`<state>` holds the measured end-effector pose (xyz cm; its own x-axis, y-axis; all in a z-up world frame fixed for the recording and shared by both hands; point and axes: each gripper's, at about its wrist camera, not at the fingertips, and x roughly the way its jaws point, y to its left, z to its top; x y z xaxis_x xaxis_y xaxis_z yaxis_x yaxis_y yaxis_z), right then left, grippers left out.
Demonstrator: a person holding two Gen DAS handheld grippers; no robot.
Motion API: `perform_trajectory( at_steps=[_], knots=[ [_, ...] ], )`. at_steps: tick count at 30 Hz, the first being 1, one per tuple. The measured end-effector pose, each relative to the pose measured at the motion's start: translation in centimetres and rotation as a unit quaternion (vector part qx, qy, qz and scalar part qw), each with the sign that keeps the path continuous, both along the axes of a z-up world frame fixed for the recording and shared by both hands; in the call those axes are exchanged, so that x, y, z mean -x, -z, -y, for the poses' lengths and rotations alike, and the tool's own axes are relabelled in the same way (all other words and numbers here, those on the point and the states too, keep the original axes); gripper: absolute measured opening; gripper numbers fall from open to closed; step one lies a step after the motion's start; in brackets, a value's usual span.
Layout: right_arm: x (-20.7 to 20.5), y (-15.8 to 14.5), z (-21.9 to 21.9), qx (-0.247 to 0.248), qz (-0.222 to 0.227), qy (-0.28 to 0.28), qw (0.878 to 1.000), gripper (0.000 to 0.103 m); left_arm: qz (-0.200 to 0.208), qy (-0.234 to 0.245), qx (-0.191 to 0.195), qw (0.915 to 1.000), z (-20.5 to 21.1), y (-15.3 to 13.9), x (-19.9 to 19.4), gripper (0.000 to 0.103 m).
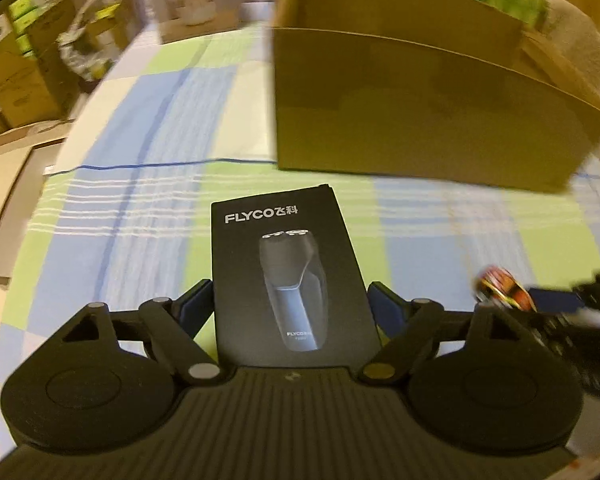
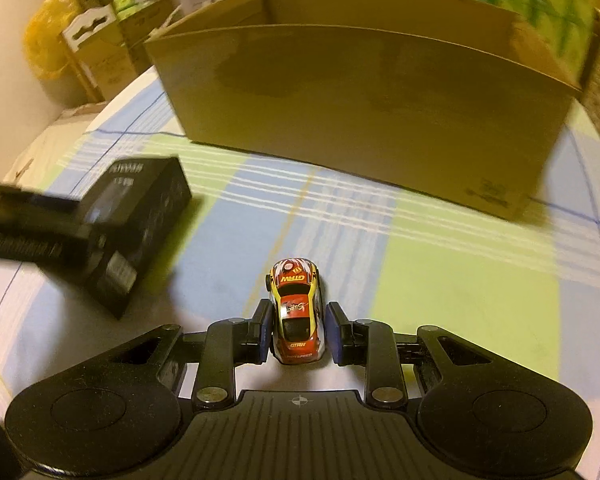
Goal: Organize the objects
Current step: 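Carry the FLYCO box with left tool while right carries the toy car over the cardboard box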
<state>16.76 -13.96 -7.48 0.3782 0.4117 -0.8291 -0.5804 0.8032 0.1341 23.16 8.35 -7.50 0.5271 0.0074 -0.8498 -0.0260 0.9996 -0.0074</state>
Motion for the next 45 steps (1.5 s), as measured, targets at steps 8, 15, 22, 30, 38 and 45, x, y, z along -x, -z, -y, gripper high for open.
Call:
perform_trajectory(
  at_steps=[8,15,22,30,38,45],
  knots=[
    [3.2,-1.3,6.9,-0.019,-0.004,0.076,0.997,0.025,-0.001,0.082,0.018,0.9965,6.1,-0.7,4.6,0.08],
    [3.9,-1.1,8.7,-0.013,-0.01,0.083,0.996,0.027,-0.017,0.103,0.014,0.9944,8.8,0.4,5.9,0.081],
    [3.7,-0.9,8.3,-0.013,-0.004,0.051,0.999,0.035,-0.005,0.083,0.017,0.9964,8.5,-0.3,6.6,0.086],
    [3.7,0.2,7.4,0.002,0.005,0.034,0.999,0.035,0.003,0.071,0.018,0.9973,7.9,-0.7,6.7,0.087],
    [4.0,0.6,6.9,0.02,0.021,0.022,0.999,0.035,0.003,0.077,0.019,0.9968,8.4,-0.4,5.9,0.088],
    [4.2,0.7,6.7,0.025,0.03,0.018,0.999,0.035,-0.005,0.094,0.014,0.9955,9.4,0.3,5.4,0.088]
  ],
)
